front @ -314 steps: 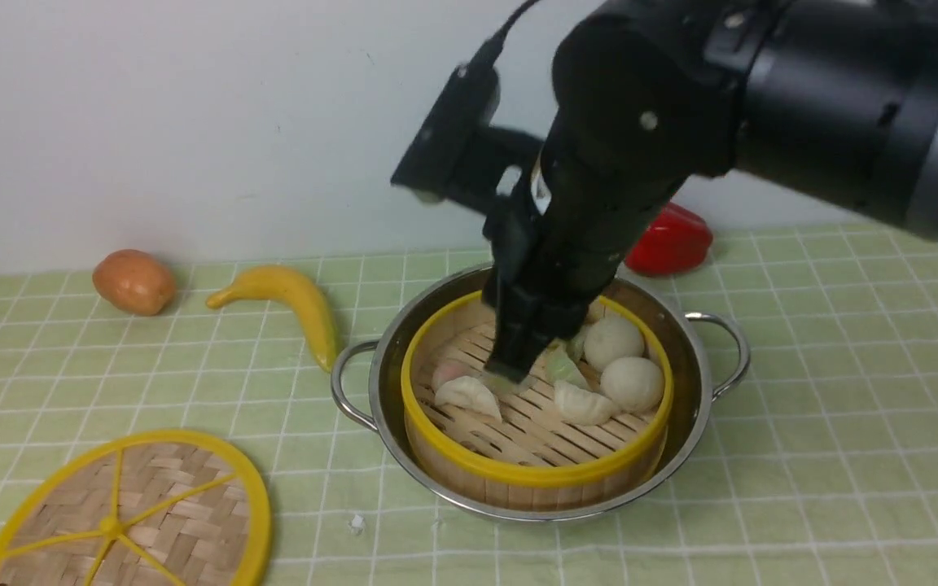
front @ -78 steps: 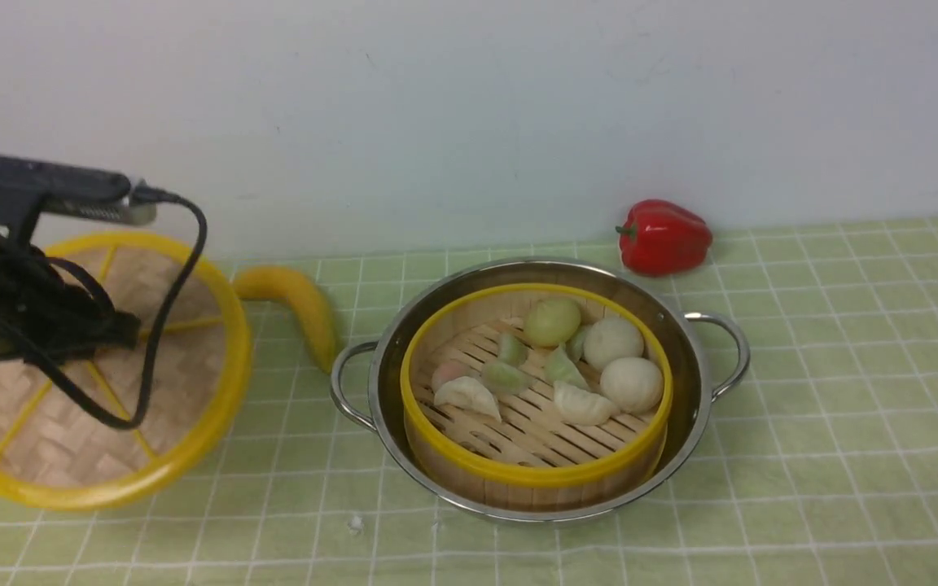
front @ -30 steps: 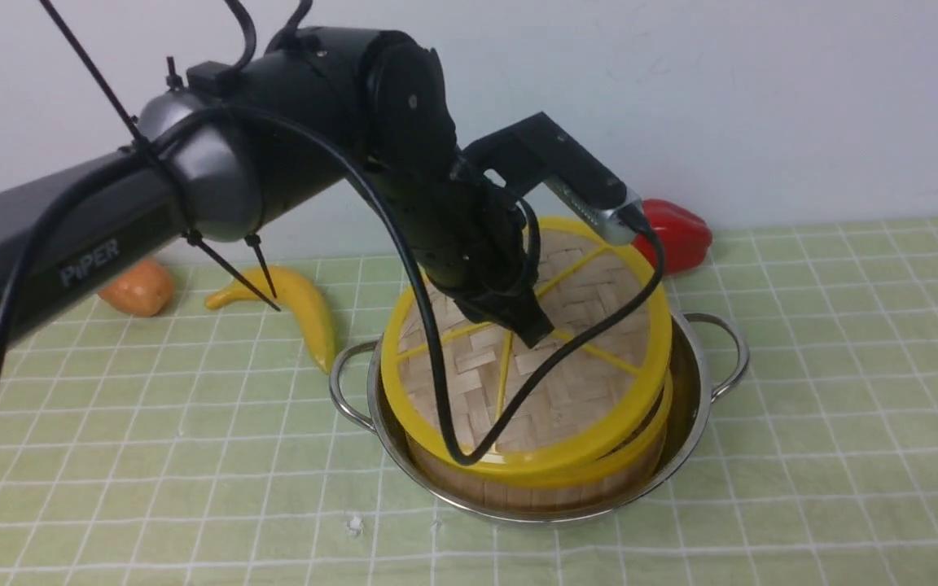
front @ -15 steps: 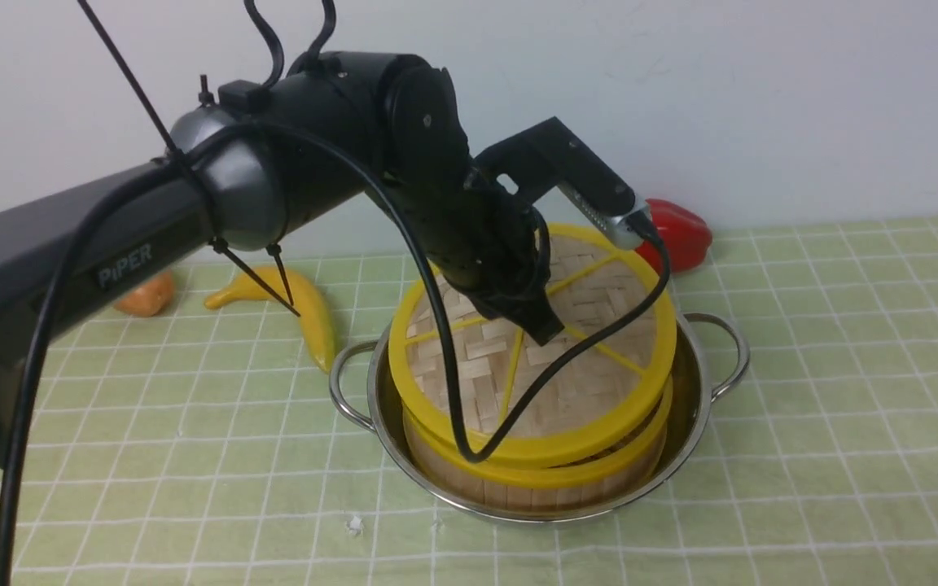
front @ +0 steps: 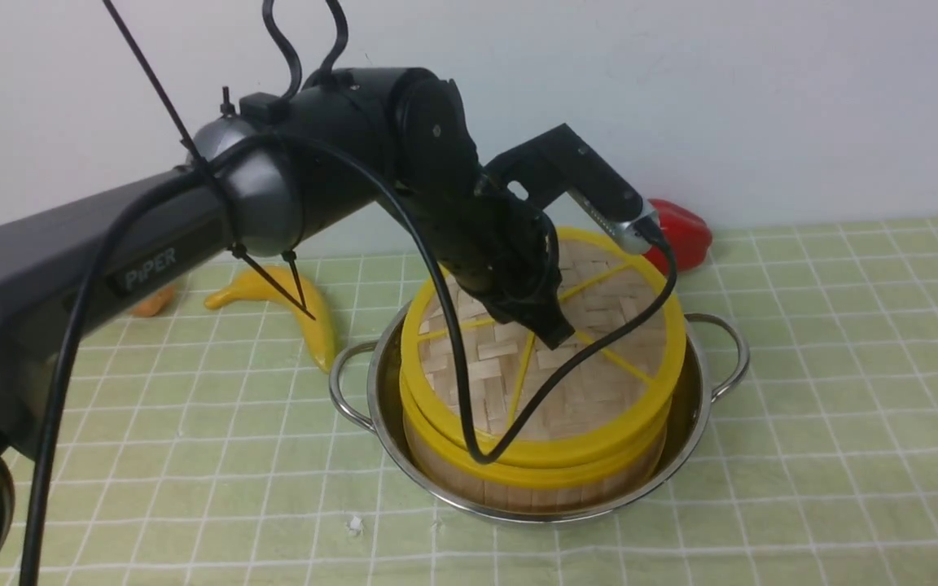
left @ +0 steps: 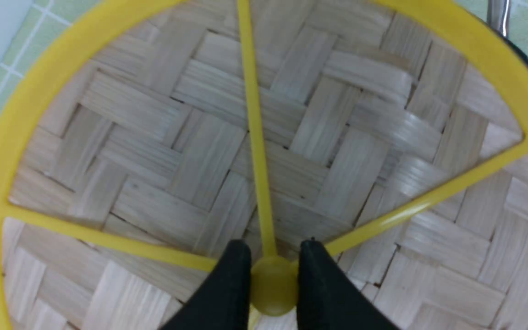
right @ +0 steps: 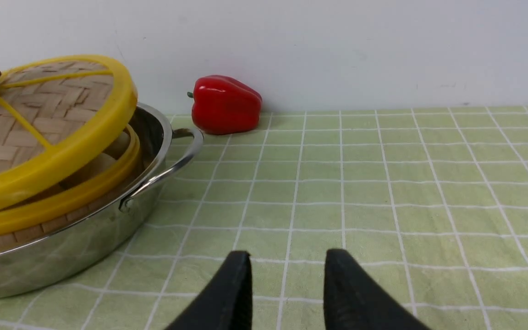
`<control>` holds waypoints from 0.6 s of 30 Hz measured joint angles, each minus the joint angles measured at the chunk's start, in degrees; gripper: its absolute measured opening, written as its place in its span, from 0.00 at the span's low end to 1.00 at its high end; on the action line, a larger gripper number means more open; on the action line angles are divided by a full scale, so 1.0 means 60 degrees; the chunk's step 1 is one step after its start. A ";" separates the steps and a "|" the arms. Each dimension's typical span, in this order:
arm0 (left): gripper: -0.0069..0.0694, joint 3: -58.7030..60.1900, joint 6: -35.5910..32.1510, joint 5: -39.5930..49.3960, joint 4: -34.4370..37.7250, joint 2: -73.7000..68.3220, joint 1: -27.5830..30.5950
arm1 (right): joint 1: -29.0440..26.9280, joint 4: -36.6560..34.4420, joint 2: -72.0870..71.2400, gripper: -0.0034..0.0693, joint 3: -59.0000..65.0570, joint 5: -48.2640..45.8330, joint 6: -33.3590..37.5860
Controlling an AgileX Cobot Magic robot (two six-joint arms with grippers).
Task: Place the steamer in the pot on the green tablecloth, and put the lid on the steamer.
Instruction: 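Place the yellow bamboo steamer lid onto the steamer in the pot with the left gripper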
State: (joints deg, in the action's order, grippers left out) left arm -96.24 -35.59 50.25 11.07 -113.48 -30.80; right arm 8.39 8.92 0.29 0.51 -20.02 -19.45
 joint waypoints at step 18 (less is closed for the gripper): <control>0.25 -0.1948 0.0948 0.2792 -0.0192 0.0019 -0.0011 | 0.0000 0.0000 0.0000 0.38 0.0000 0.0000 0.0000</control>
State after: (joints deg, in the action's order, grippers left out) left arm -107.93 -29.90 67.00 9.92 -113.37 -30.87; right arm 8.39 8.92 0.29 0.51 -20.02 -19.45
